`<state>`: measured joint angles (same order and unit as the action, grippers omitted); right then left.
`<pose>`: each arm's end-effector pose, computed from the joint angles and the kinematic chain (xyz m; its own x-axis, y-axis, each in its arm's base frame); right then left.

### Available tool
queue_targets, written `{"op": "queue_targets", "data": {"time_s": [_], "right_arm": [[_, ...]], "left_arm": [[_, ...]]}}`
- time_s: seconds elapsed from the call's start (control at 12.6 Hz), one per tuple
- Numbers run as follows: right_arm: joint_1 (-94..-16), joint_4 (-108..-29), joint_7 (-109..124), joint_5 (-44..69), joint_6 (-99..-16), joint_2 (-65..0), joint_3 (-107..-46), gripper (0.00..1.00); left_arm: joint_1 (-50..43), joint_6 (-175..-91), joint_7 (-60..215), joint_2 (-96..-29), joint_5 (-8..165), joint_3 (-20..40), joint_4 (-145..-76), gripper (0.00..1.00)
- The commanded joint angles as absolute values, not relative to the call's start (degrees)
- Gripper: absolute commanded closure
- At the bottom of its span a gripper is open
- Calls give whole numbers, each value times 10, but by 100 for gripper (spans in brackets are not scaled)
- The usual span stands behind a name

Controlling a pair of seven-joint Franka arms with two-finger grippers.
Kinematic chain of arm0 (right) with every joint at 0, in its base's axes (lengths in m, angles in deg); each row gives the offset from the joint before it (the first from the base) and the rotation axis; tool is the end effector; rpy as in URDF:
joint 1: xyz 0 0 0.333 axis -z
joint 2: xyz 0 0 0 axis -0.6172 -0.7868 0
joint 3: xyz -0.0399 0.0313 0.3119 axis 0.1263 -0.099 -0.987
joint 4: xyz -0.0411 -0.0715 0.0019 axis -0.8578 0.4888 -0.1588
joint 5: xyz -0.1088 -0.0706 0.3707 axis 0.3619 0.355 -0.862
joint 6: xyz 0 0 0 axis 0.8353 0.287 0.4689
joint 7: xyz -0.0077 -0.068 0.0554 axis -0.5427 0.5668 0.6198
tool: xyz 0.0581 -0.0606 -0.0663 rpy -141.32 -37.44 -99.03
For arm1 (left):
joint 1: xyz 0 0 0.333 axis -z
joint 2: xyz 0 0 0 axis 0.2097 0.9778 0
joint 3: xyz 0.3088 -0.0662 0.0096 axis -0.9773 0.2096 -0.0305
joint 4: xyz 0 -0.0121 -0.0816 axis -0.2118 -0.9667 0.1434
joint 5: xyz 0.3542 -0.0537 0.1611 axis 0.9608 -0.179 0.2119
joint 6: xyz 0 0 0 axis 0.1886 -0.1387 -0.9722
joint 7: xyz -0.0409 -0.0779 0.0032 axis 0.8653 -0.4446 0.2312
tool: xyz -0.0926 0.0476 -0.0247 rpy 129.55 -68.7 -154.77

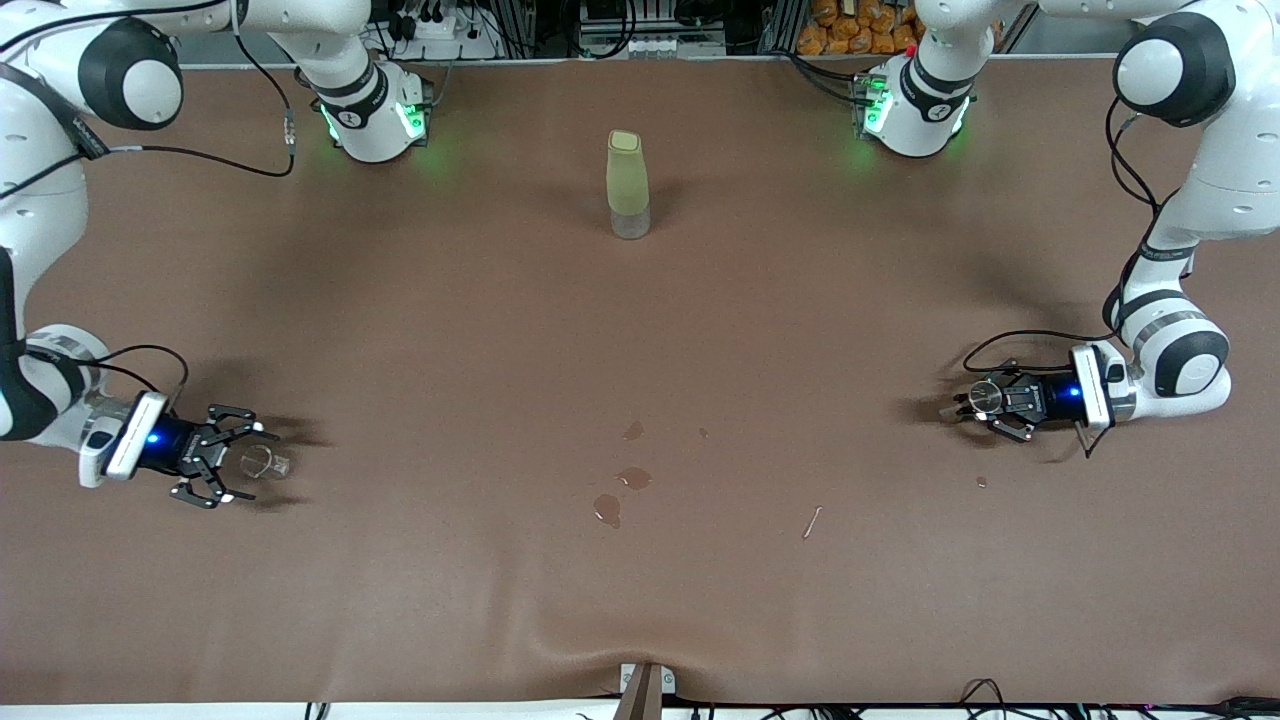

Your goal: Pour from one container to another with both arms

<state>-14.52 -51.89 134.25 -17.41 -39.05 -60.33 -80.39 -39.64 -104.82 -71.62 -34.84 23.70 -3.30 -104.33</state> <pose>0.6543 -0.2037 0.1648 0.1329 0.3629 0.9223 0.9685 -0.2453 -0.0430 0.5814 0.1393 0.0878 0.1030 -0.1536 0.9827 -0.9943 -0.0437 0.0974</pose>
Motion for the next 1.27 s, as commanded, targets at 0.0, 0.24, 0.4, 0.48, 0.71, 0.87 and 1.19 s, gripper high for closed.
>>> {"op": "queue_targets", "data": {"time_s": [0.0,0.24,0.4,0.48,0.71,0.87,1.19], "right_arm": [[-146,-506,1263,-122,-388,-565,-811,0],[-181,-479,1173,-76,-391,-528,-810,0],[-213,-475,1095,-27,-397,-486,-810,0],[-229,-475,1050,-4,-410,-462,-810,0],[-283,-477,906,77,-430,-393,-810,0],[-309,-481,825,136,-430,-354,-811,0],[-362,-546,651,235,-428,-254,-810,0]], "left_arm": [[-397,-1040,-726,-338,244,-31,-1042,78],[-396,-1040,-713,-332,241,-31,-1042,0],[-400,-1039,-696,-335,245,-34,-1042,0],[-401,-1039,-685,-336,253,-37,-1041,0],[-427,-1039,-613,-344,335,-49,-981,0],[-449,-1038,-530,-352,377,-49,-958,0],[-451,-1030,-318,-389,487,-44,-881,0]]}}
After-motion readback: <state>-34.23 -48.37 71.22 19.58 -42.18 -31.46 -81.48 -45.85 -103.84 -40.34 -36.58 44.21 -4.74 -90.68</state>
